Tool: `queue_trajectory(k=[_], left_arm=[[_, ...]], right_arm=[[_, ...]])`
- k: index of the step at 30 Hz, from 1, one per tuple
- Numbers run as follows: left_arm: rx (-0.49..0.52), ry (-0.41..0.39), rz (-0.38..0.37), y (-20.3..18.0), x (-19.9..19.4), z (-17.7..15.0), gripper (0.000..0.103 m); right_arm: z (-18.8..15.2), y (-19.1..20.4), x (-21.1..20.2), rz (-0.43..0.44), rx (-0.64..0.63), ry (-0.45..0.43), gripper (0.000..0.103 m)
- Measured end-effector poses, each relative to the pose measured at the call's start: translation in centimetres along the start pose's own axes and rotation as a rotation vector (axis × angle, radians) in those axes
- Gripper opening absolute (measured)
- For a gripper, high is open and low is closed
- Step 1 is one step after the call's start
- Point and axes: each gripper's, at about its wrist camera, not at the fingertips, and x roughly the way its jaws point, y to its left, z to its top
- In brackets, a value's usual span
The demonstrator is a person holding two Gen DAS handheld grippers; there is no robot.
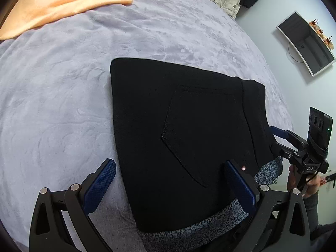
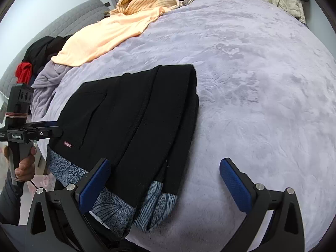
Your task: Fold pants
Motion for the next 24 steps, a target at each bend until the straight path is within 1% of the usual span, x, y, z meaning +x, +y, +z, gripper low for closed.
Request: queue_trajectory(k=[1,3,6,8,11,12,13,14,16,17,18,20,22,23,24], left_arm=[[-0.012,0.01,-0.023,0.5,0.6,0.2,0.103],[-0.063,0.033,-0.106,1.8,1.6,0.5,0.103],[-0.095,0.039,-0.172,2.9,2.2,0.7,0.103],[-0.095,0.041,-0.17,2.6,2.5,1.0,0.103],[-0.067,0.051,-0.156,1.1,3.2,1.6,0.103],[-0.053,0.048,-0.138,0.5,3.3,1.7,0.103],[-0.041,0.044,-0.127,0.1,3.5,1.8,0.103],[-0.039,0.041,-0.117,-0.3,3.7,1.9,0.103],[-0.05,0.03,-0.101,-0.6,3.7,1.9,0.102],[-0.05,0.022,-0.096,-0.8,3.5,1.8,0.096],[-0.041,0.012,-0.091,-1.3,3.3,1.6,0.093],[-0.006,-0.009,-0.058,-2.5,2.4,1.3,0.083],[0.013,-0.02,-0.03,-3.7,1.7,1.3,0.08],[0.013,-0.02,-0.015,-4.3,1.4,1.4,0.08],[0.017,-0.026,0.0,-5.1,1.0,1.4,0.08]], right_arm=[[0.2,-0.2,0.5,0.017,0.003,0.005,0.103],[0.3,-1.0,1.5,0.063,0.033,0.022,0.103],[0.3,-2.4,3.4,0.179,0.109,0.053,0.103],[0.4,-3.1,4.3,0.244,0.141,0.056,0.103],[0.9,-2.7,5.4,0.308,0.141,0.065,0.103],[1.0,-2.4,5.8,0.327,0.131,0.074,0.103],[1.2,-1.9,6.3,0.322,0.112,0.08,0.103],[1.3,-1.1,6.8,0.293,0.086,0.088,0.103],[1.4,0.2,6.6,0.258,0.038,0.092,0.102],[1.5,0.6,6.3,0.248,0.021,0.089,0.097],[1.6,0.9,5.9,0.242,0.01,0.079,0.093],[1.5,0.9,4.8,0.241,-0.006,0.059,0.078],[1.4,0.9,3.9,0.246,-0.007,0.04,0.072],[1.3,0.9,3.3,0.247,-0.008,0.031,0.069],[1.3,0.9,2.8,0.249,-0.006,0.023,0.069]])
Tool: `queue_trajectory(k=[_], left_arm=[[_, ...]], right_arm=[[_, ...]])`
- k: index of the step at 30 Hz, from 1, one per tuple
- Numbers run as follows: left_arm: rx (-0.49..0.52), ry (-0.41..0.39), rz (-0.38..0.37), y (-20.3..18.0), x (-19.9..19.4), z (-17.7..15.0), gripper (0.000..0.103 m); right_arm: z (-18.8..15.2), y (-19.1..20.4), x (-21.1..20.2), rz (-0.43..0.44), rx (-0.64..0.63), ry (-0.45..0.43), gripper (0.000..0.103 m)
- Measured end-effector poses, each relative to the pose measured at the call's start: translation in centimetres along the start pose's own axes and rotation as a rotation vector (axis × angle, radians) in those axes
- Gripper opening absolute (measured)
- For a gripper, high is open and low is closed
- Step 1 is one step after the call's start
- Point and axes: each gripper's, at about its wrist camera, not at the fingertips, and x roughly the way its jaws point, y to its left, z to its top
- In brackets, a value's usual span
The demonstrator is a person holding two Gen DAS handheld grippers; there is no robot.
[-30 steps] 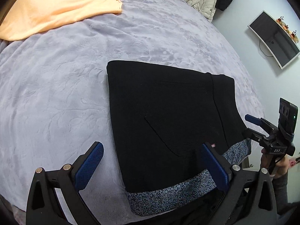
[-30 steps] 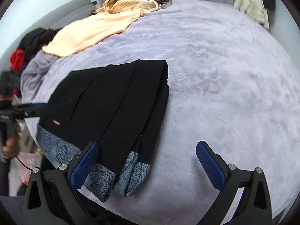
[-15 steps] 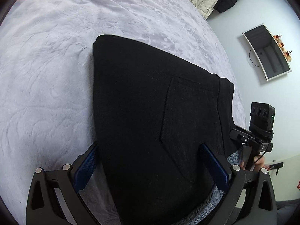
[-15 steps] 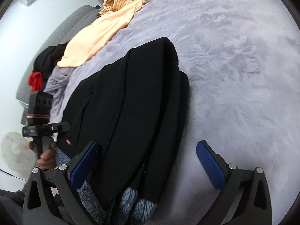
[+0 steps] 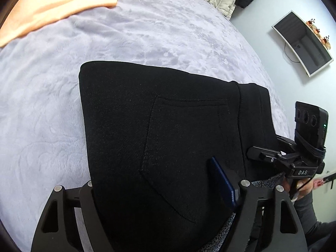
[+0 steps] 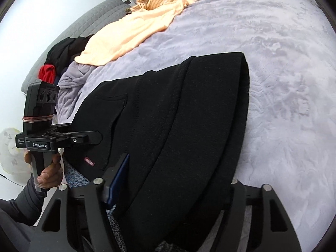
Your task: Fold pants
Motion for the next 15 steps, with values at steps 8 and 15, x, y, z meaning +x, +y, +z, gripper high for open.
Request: queue_trajectory(k=[8,15], left_arm=[[0.055,0.003,-0.072,-6.7,0.1,2.9,0.08],[0.101,0.055,-0.083,-12.2,4.5,7.1,0.08]], right_arm=[[1.6,-1.2,-6.1,-0.05,0.026,-0.11,0.068],[3.3,-6.1,-9.4,-0.161,0.093,-0.132,0.068]])
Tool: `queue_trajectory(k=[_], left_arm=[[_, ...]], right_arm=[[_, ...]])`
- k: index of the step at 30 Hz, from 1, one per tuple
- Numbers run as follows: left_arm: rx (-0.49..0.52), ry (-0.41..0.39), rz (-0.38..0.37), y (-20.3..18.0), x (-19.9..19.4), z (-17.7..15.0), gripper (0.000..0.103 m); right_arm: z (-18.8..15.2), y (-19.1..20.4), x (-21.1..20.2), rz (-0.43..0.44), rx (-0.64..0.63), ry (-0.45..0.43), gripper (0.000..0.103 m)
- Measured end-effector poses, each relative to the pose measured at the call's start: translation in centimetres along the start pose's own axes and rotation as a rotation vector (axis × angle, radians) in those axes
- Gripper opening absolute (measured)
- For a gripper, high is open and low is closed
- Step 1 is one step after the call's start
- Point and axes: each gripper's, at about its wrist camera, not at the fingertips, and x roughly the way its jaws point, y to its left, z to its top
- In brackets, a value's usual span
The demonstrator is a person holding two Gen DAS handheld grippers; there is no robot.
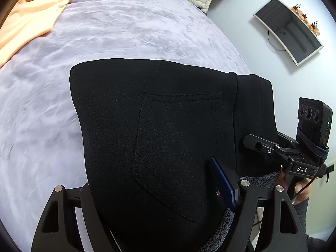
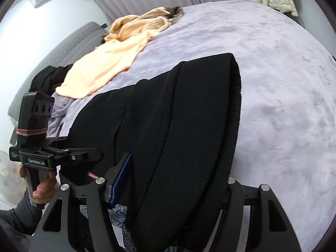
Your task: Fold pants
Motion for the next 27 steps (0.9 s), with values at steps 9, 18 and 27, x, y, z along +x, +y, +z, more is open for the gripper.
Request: queue_trajectory(k=[9,18,27], left_arm=[[-0.068,0.081,0.047,-0.5,5.8,1.8,0.087],[-0.128,-0.042,0.096,0.6,-0.7,-0.4,0.091],[0.166,-0.141,0.3,-7.3,-3.3,-5.6,0.091]], right_arm=[[1.6,-6.5,3.3,0.007,0.097,0.064,0.071],[0.1,-7.5,-0.1,-0.066,0.216,-0.07,0.084],[-6.0,4.2,-4.2,-0.29,-0.22,-0.176,0.086]])
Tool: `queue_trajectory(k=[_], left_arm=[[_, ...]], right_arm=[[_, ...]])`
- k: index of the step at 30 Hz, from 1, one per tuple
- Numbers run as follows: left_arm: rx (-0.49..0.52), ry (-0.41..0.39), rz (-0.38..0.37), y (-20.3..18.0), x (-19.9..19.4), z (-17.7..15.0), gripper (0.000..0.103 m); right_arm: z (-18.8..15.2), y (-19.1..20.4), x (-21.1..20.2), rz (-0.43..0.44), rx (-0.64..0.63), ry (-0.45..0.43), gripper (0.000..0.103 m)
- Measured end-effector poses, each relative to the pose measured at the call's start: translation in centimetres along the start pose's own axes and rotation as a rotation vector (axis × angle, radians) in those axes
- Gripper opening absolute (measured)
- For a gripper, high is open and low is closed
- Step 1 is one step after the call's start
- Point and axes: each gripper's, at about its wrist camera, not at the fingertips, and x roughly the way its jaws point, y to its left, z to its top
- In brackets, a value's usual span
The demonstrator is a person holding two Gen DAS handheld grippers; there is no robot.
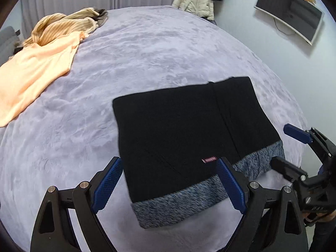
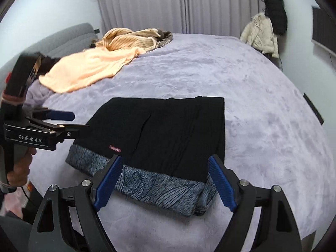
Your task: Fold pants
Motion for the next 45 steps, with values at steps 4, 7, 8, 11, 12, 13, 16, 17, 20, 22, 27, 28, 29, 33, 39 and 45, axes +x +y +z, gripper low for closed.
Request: queue_trajectory(k=[4,7,8,11,12,13,16,17,20,22,27,28,29,33,39,45], left_arm=[[0.035,0.062,0.039,-1.8,4.5,-0.1,0.091],[0.029,0.081,0.043,-2.2,6.5,-1.2,0.099],[0.044,0.073,0.055,-2.3,6.5,-1.5,0.099],[0.082,0.055,0.083,-3.0,6.4,-1.8,0.101],[0.085,0.056,0.087,-3.1,6.4,-1.8,0.101],[0.08,0.057,0.081,-3.1,6.1,-1.7,0.101],[0.049,0.013,0.019,-2.4,4.1,-0.3,0.101],[0.042,-0.014,0.01,-2.3,3.5,0.4,0.101],[0.02,-0.074,0.031,-1.8,2.9,3.4,0.101],[-0.013,-0.052,0.027,-1.2,4.2,5.5,0.101],[-0.169,0.073,0.088,1.3,9.5,9.1,0.101],[-0.17,0.085,0.102,1.5,10.2,9.3,0.101],[-0.159,0.092,0.113,1.4,10.7,8.9,0.101],[-0.114,0.122,0.146,0.5,11.8,8.6,0.101],[-0.118,0.14,0.128,1.1,12.9,8.9,0.101],[-0.129,0.105,0.121,1.1,11.1,9.1,0.101]], right_arm=[[-1.8,-0.2,2.1,0.014,-0.001,0.083,0.086],[-2.8,-1.7,3.1,0.049,0.032,0.101,0.086],[-2.9,-1.8,3.2,0.058,0.033,0.098,0.086],[-3.4,-1.7,3.6,0.056,0.012,0.103,0.088],[-3.4,-1.7,3.7,0.053,0.009,0.109,0.088],[-3.3,-1.6,3.7,0.053,0.008,0.113,0.088],[-1.8,-1.7,2.3,0.072,0.033,0.095,0.088],[-0.8,-2.1,1.7,0.069,0.036,0.061,0.089],[1.8,-3.2,2.2,0.012,0.026,0.017,0.089],[3.7,-3.9,3.6,-0.003,0.027,0.012,0.089],[6.7,-5.0,8.6,0.007,0.048,0.083,0.089],[6.8,-5.0,9.4,0.005,0.046,0.105,0.089],[6.9,-5.0,10.5,0.001,0.04,0.133,0.092],[6.5,-5.2,12.5,0.003,0.04,0.191,0.102],[6.0,-5.3,13.3,0.007,0.038,0.222,0.103],[6.6,-4.8,12.5,-0.028,0.026,0.222,0.103]])
